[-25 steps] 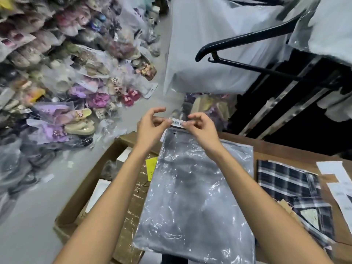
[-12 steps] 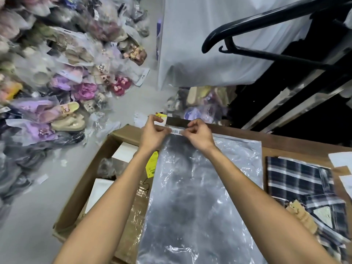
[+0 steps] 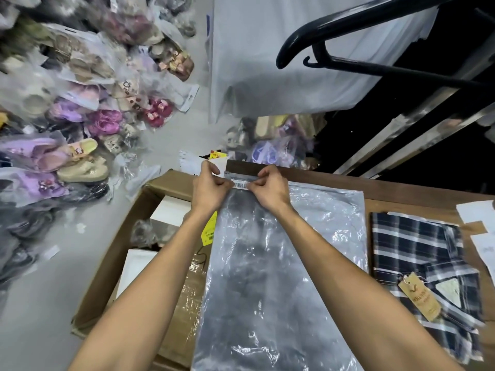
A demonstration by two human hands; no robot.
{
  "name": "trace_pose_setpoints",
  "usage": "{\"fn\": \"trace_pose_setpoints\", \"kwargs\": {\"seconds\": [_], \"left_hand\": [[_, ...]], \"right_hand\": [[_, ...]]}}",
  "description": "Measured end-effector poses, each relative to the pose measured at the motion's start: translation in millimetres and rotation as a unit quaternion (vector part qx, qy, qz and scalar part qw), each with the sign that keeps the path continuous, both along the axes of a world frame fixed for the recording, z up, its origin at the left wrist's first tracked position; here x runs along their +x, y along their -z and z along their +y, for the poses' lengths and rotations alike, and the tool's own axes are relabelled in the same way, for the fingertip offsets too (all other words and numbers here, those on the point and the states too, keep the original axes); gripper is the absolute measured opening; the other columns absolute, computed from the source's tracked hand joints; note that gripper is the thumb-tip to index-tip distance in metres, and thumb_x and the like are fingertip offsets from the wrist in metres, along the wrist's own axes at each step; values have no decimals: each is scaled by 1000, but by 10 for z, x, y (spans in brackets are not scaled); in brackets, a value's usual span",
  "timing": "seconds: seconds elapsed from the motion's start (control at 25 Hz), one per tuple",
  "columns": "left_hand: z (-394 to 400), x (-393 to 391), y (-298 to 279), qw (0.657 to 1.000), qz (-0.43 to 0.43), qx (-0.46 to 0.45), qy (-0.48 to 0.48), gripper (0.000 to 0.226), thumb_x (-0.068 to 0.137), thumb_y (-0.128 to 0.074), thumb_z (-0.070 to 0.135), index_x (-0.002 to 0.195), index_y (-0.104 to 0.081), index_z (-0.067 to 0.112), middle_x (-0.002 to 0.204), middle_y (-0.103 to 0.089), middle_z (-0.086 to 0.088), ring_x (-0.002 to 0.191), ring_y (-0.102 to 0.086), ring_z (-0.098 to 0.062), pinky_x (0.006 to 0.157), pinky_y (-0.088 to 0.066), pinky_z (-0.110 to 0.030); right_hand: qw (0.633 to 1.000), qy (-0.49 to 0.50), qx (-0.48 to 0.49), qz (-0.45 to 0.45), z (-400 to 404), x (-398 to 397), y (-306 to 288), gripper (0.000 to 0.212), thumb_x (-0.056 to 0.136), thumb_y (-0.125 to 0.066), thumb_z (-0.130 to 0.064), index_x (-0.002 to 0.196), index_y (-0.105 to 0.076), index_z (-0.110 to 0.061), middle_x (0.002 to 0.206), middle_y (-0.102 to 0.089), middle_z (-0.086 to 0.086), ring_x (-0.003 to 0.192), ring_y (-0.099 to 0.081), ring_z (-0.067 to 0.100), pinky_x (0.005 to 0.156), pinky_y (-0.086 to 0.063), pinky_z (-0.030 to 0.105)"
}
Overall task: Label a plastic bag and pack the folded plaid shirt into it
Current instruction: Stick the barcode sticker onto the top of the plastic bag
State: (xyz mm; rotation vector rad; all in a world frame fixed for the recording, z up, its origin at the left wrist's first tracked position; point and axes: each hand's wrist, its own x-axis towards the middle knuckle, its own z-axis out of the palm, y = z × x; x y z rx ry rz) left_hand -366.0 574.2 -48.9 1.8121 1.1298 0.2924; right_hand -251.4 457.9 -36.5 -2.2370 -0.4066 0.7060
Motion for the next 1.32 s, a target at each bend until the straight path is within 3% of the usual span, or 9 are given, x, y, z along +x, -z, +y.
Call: {"fn": "trace_pose_setpoints", "kwargs": {"seconds": [0.2,0.36,0.44,0.56,0.68,0.84,1.0,1.16,1.32], "left_hand": [[2,21,8,1000,-11,19,10,34,80,-73,9,96,-42,13,66,-74,-9,74,-57,-26,55,-36,-13],[-73,14,41,1000,-13,19,19,32,81,-69,8,95,-40,15,64,-72,-8,70,-53,-26,55,-35,-20],[-98,-1,65,999,-19,22,13,30,81,-67,9,93,-40,15,62,-71,-3,66,-54,-17,58,-33,-26],[-123,-1,65,999,-37,25,14,31,80,-67,8,92,-39,16,70,-72,2,63,-56,1,57,-35,-13],[-117,13,74,999,-47,25,6,33,80,-67,5,94,-39,15,79,-76,-4,70,-64,-14,60,-38,-7],[-108,13,88,998,-53,35,11,33,81,-66,3,95,-39,16,79,-77,-5,71,-65,-15,60,-39,-7],[-103,2,103,997,-60,38,21,33,81,-65,0,95,-39,16,77,-74,-2,76,-70,-21,68,-51,-27],[-117,-5,107,997,-52,53,32,30,82,-64,-2,94,-41,12,75,-67,4,72,-67,-20,62,-44,-15],[-29,-16,124,998,-20,48,19,25,82,-78,11,95,-57,14,103,-49,-5,78,-57,-14,70,-44,-15]], "right_hand": [[1000,6,-13,-6,12,-14,-9,32,84,-79,-18,99,-52,-19,79,-72,-4,79,-63,12,58,-38,17],[1000,4,-19,-15,-29,-46,-3,29,84,-78,-17,99,-53,-18,79,-72,-5,82,-65,13,63,-39,21],[999,-1,-23,-30,-21,-54,10,26,84,-76,-16,100,-55,-17,81,-75,-3,88,-69,17,69,-40,23],[999,-3,-22,-42,-14,-57,3,25,85,-74,-15,102,-56,-15,84,-77,0,92,-70,20,74,-45,26],[999,-3,-21,-45,24,-63,15,25,85,-74,-14,103,-57,-14,81,-76,0,92,-71,21,81,-52,31],[999,-10,-27,-45,54,-55,3,24,85,-72,-13,103,-56,-15,82,-76,2,92,-71,22,81,-53,31],[997,-20,-40,-56,79,-61,1,25,85,-69,-11,105,-56,-15,86,-77,4,94,-71,24,83,-56,35],[996,-28,-53,-72,90,-95,2,23,86,-68,-13,106,-57,-16,88,-77,5,92,-71,27,82,-58,39],[995,-33,-36,-86,24,-76,41,19,86,-74,-14,100,-61,-13,89,-74,6,83,-67,22,79,-55,33]]}}
